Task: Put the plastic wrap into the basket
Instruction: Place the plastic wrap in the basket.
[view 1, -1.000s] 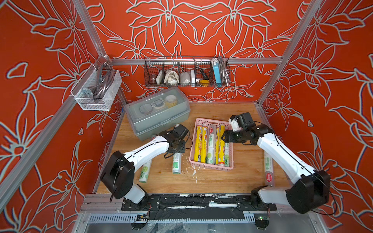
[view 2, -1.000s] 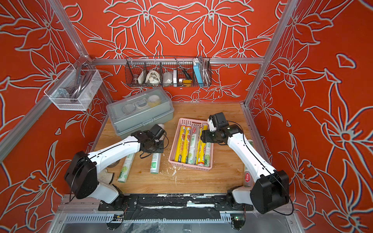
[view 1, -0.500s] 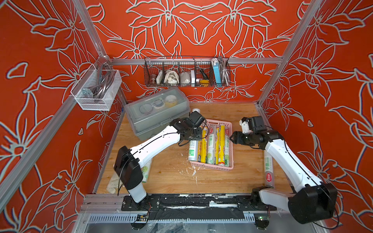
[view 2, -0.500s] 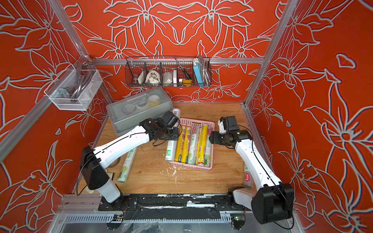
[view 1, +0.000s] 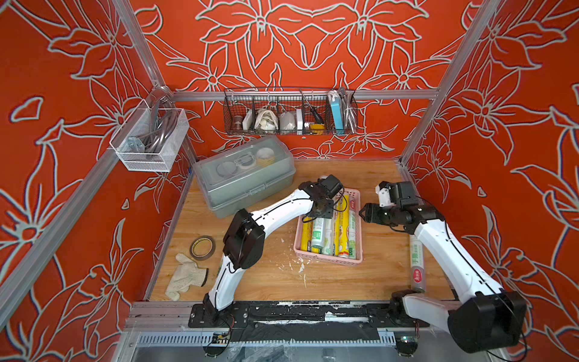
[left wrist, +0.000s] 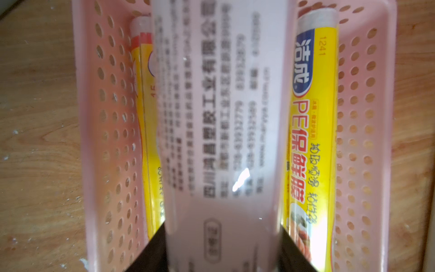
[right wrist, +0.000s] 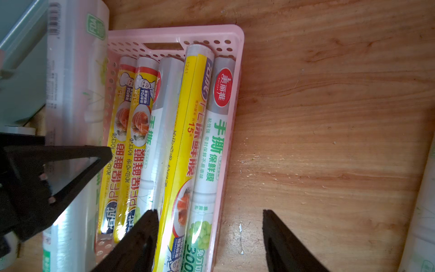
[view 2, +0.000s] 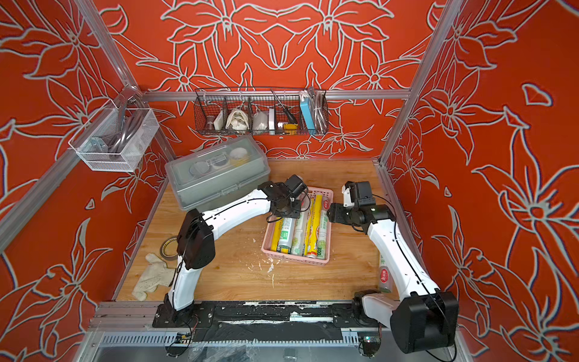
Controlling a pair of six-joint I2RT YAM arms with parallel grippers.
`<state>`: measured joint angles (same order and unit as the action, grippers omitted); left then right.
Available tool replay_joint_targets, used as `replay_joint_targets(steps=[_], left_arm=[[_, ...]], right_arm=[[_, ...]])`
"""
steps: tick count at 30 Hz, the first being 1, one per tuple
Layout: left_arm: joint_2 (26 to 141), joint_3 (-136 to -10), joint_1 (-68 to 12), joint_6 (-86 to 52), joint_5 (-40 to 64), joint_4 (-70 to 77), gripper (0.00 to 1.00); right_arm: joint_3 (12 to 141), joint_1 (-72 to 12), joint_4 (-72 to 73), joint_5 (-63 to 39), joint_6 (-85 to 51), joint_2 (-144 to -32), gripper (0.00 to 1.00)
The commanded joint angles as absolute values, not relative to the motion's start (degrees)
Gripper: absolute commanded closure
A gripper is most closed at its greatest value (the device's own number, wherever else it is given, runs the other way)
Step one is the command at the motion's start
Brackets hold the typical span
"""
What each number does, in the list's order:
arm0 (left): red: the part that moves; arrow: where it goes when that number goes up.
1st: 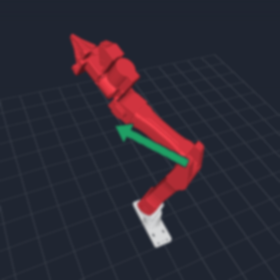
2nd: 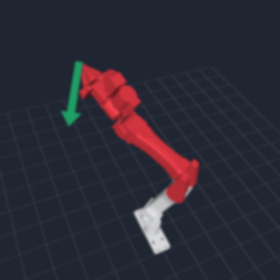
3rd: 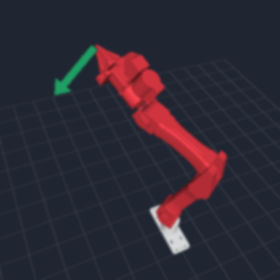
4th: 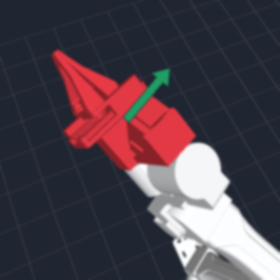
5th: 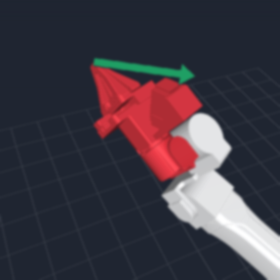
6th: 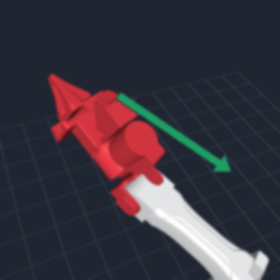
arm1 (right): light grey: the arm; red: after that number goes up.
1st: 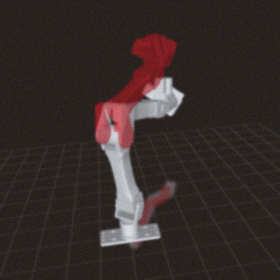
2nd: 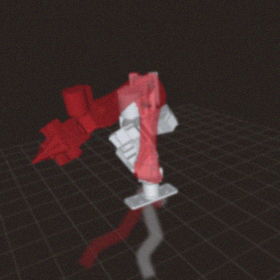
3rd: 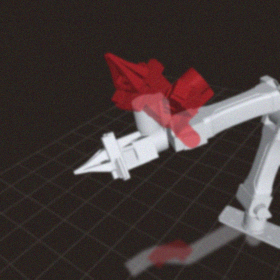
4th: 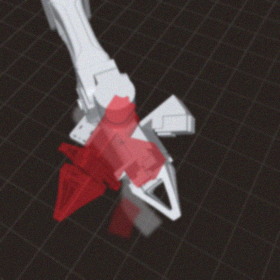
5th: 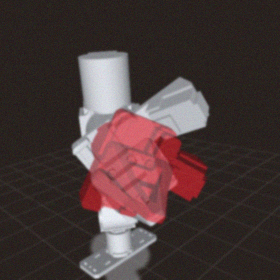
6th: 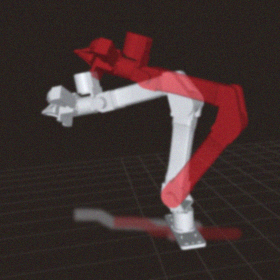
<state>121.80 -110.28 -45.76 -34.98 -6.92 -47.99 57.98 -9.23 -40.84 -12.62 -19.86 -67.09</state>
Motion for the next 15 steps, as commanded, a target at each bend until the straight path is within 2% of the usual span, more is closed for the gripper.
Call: replay_joint_targets(steps=[1,15], left_arm=[[123.13,-113.77,-46.27,-35.20,-6.50,-48.12,0.61],[128.60,-117.38,-49.54,-37.64,-4.71,-47.99,0.58]], right_arm=[[57.04,-8.70,-40.81,-13.09,-19.62,-67.27,0.30],[56.69,-8.00,-40.92,-13.62,-19.38,-68.04,0.30]])
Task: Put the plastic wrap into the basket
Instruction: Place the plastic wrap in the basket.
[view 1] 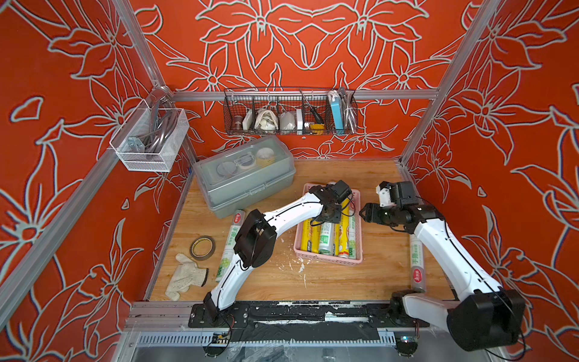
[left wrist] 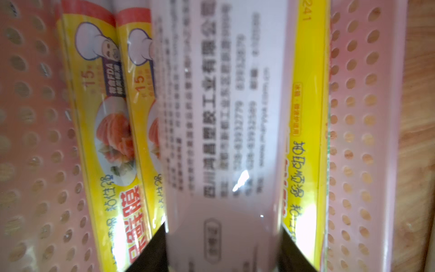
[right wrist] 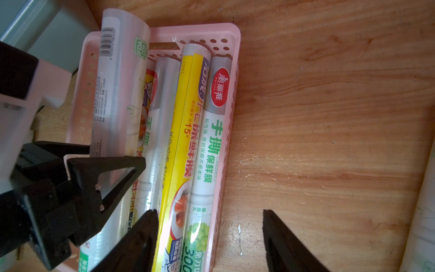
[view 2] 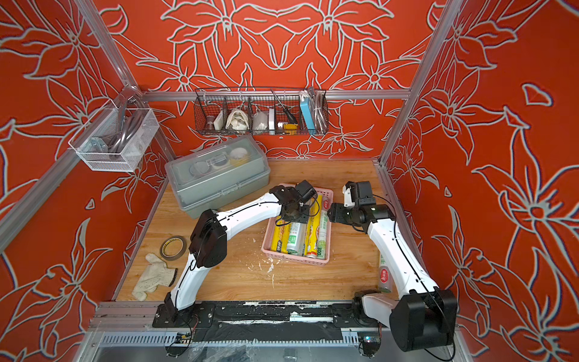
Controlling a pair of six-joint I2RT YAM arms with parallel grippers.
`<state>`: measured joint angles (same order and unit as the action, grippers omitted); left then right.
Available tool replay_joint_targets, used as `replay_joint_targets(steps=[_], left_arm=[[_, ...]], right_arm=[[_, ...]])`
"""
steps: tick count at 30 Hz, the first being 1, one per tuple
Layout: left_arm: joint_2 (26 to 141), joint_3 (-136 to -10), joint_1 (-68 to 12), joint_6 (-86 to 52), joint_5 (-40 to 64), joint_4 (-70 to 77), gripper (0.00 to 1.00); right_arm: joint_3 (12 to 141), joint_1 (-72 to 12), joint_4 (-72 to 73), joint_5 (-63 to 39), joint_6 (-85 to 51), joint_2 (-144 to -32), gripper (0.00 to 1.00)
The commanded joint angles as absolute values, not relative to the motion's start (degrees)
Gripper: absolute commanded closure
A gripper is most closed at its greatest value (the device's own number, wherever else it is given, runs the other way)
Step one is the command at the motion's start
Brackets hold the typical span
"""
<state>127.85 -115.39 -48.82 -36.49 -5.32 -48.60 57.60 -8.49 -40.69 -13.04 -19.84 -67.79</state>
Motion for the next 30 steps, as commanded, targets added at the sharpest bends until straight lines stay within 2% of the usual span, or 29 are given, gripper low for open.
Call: replay_joint_targets(steps=[1,19,25,30], left_arm=[[129.03,-117.65,-49.72,-37.91,-4.38,-47.99,0.57],[128.63,-116.39,-48.75,-37.71,-5.82,-48.92,0.51],[128.47,-116.78,-48.17,-36.40,-8.17,-50.83,0.46],[128.85,-118.01,-47.90,-35.63,-9.24,-52.42,0.37]], right_arm=[[56.69,-8.02,-41.03,-13.62,-19.30,-68.06,0.30],[56.78,-7.38,-41.46,-13.69,-19.16,-68.03,0.30],[56.73,-7.29,-41.21,-13.90,-19.32,-68.08,0.30],[56.87,-7.19,-41.35,-13.89,-19.34,-68.13,0.30]])
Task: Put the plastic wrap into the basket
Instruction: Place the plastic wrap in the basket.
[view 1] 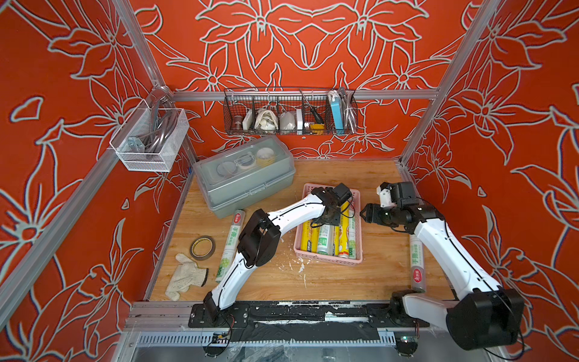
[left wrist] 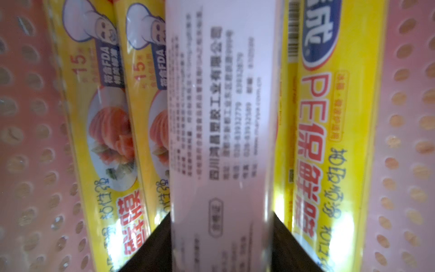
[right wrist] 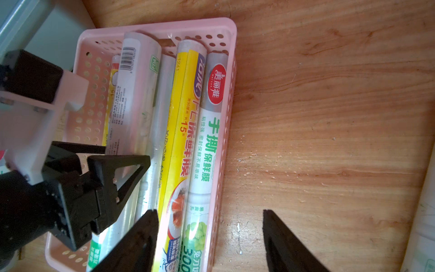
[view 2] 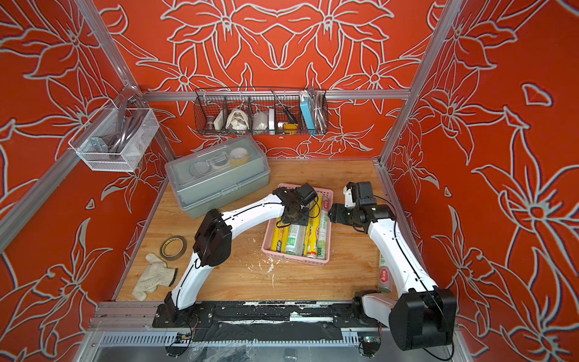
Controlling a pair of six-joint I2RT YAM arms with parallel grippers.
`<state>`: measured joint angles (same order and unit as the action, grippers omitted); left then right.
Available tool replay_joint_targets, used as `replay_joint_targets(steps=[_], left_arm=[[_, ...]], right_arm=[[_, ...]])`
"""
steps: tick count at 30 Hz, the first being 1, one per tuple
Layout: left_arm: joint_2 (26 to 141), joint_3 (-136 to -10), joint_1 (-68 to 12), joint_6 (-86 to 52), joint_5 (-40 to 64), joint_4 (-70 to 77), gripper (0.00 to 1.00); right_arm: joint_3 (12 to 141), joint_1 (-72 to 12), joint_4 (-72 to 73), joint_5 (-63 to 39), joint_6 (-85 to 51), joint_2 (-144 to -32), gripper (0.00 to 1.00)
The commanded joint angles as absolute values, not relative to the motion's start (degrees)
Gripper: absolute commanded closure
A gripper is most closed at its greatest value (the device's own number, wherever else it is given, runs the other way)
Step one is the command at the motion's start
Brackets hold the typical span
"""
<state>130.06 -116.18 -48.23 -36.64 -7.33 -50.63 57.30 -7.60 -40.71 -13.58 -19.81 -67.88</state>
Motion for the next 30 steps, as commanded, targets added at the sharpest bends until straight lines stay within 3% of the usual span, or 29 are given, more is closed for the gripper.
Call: replay_joint_targets(steps=[1,30], left_arm=[[128.78,-118.12,-47.90,-35.53,-9.40,-52.47,0.34],[118.71,-117.86,-47.29,-29.05,-13.24,-56.71,0.33]], right_arm=[[56.88,-7.16,-41.31,-13.89,-19.34,-68.20,0.30],[57.83,-7.00,-42.75,-13.97,-19.42,-66.70,0.30]])
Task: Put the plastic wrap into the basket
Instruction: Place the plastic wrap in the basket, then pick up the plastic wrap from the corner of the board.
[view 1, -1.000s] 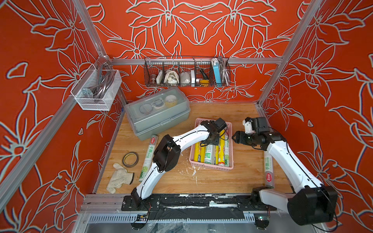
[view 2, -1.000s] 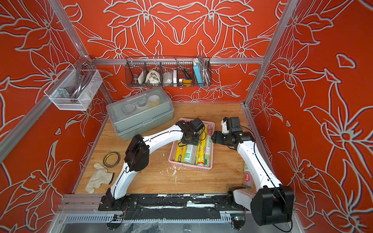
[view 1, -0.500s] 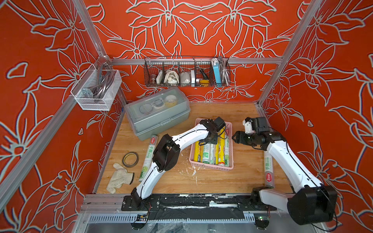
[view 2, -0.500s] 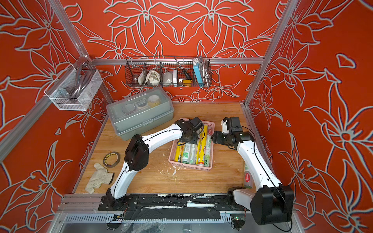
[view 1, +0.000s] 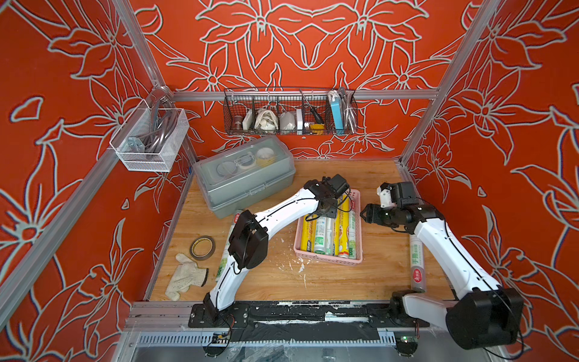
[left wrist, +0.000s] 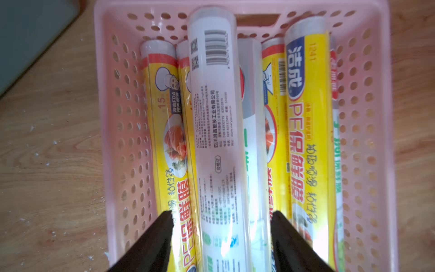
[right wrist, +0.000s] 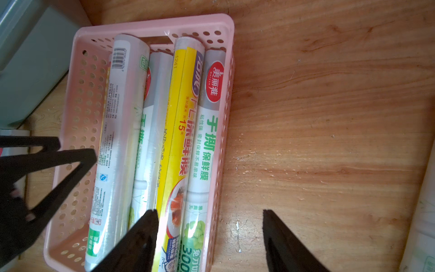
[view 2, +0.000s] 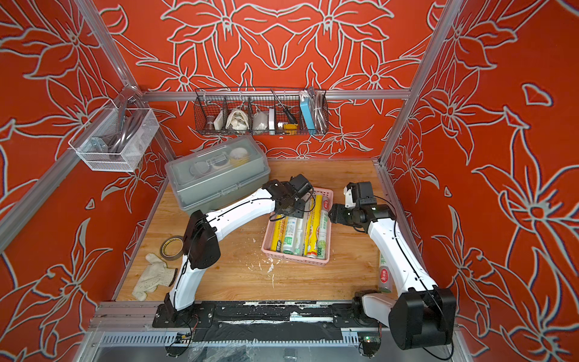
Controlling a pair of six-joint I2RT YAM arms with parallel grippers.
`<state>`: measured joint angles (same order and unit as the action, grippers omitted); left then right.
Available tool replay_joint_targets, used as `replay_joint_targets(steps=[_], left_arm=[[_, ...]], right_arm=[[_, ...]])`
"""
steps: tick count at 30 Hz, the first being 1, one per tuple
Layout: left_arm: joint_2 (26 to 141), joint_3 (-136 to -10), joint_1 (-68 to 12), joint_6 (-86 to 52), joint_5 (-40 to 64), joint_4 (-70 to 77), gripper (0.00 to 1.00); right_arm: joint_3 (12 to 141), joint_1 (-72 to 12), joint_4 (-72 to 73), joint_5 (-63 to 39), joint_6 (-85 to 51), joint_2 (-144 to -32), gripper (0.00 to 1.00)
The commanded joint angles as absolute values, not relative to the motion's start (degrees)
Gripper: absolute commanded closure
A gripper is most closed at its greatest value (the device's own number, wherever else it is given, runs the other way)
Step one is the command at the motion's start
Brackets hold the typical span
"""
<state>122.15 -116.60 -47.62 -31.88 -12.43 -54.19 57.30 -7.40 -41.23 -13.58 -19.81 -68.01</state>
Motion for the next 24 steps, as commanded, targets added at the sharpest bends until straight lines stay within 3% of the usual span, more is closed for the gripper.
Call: replay_joint_targets(steps=[1,16,24], left_arm=[[117.80,-117.79,-47.22,-28.40,-13.42,-57.51,0.33],[93.47,-95.60,-41.96,-25.23,-16.78,-60.43,0.31],[84.49,-81.30,-39.23,-25.63,-14.92,-56.34,0.29]], right_arm=[[57.98,-6.98,-42.91,-14.11,-19.42,-66.57,0.30],[60.15,-7.03,-47.34,-14.04,-19.69,-65.38,0.29],[62.17,-5.87,-53.65,-3.17,-17.47,-69.03,0.26]])
